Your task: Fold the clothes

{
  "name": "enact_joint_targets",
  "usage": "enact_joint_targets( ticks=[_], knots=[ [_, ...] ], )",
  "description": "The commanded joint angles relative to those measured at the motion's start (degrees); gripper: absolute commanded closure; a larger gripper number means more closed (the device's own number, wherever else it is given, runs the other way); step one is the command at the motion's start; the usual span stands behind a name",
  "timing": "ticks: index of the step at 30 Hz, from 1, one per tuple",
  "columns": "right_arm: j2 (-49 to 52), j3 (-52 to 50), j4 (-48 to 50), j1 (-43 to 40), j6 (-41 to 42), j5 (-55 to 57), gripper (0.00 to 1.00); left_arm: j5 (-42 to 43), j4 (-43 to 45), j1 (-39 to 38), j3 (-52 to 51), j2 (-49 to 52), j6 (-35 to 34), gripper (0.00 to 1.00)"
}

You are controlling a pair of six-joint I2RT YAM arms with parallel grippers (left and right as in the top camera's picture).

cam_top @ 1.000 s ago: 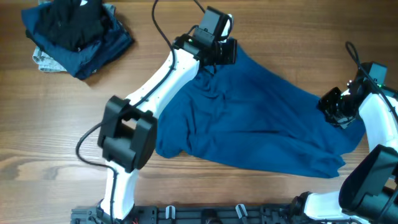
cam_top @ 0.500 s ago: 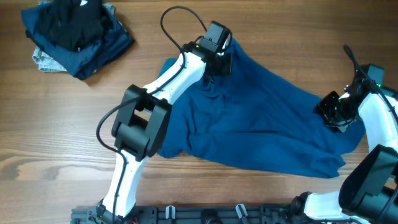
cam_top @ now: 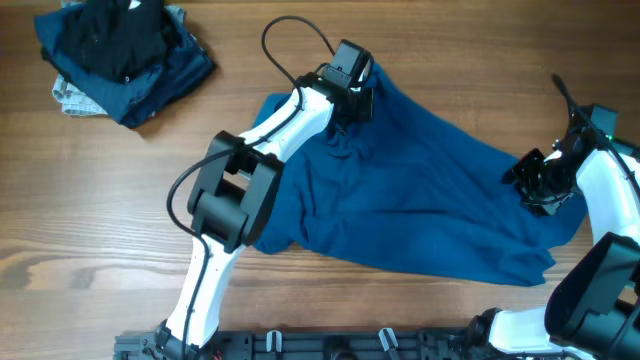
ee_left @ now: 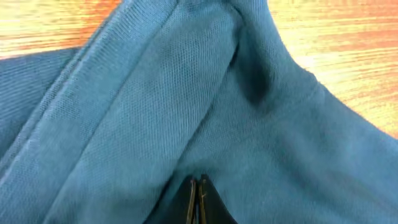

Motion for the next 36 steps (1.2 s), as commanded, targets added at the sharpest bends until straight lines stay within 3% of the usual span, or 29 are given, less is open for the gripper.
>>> enact_joint_targets(
  ticks=[1, 9, 15, 23, 36],
  knots=[
    [0.87, 0.44, 0.48, 0.35, 0.09, -0.31, 0.47, 4.26, 0.22, 1.53, 0.85, 4.07, -1.42, 0.96],
    [3.08, -0.42, 4.11, 0.37, 1.55, -0.35, 0.47, 0.94, 1.62, 2.14, 0.85, 4.61, -1.38, 0.96],
    [10.4, -2.23, 10.93, 0.35, 4.85, -0.79, 0.48, 0.92, 5.35, 4.13, 0.85, 4.76, -1.38, 0.96],
    [18.73, -2.19, 24.41, 0.35, 5.86, -3.98, 0.48, -1.05, 7.45, 9.05, 0.85, 4.79, -1.11, 0.96],
    [26.6, -1.68, 54.16, 1.14, 5.88, -4.52, 0.48, -2.75, 14.53, 15.58, 0.85, 5.31, -0.96, 0.96]
  ],
)
